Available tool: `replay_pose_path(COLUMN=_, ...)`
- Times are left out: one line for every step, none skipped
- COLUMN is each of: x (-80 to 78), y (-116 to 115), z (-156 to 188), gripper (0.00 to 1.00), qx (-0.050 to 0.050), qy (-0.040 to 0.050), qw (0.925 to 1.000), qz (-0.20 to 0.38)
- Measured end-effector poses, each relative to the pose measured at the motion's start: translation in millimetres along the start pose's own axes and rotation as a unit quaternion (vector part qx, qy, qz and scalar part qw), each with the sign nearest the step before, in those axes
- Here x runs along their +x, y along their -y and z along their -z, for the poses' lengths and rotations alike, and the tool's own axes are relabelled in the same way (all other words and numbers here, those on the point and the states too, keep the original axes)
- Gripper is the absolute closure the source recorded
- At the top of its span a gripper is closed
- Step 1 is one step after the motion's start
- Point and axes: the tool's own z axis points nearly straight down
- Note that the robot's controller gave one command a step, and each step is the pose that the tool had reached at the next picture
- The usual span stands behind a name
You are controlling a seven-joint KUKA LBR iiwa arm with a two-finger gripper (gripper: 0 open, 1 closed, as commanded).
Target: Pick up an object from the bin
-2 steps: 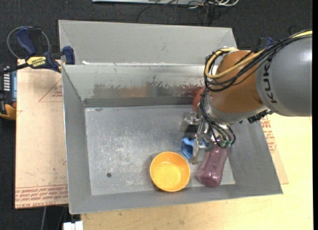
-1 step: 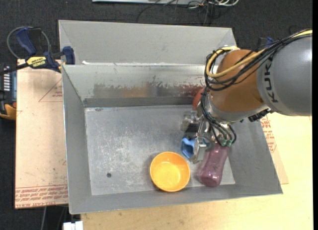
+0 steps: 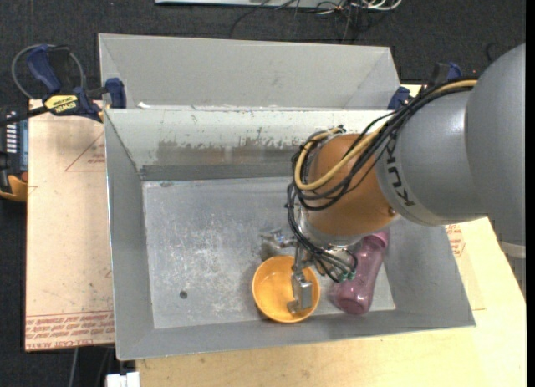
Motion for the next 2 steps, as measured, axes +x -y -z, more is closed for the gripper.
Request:
replay_pose_path(x=-4.1, y=0.0, z=0.5, gripper=0.0, qx=0.001, qy=0.0026, qw=0.9911, qz=-0.133)
replay_pose_path(x=-1.6, y=0.6, z=0.3, gripper=0.0, qx=0.0, qy=0.0018, qw=0.9997, qz=-0.026)
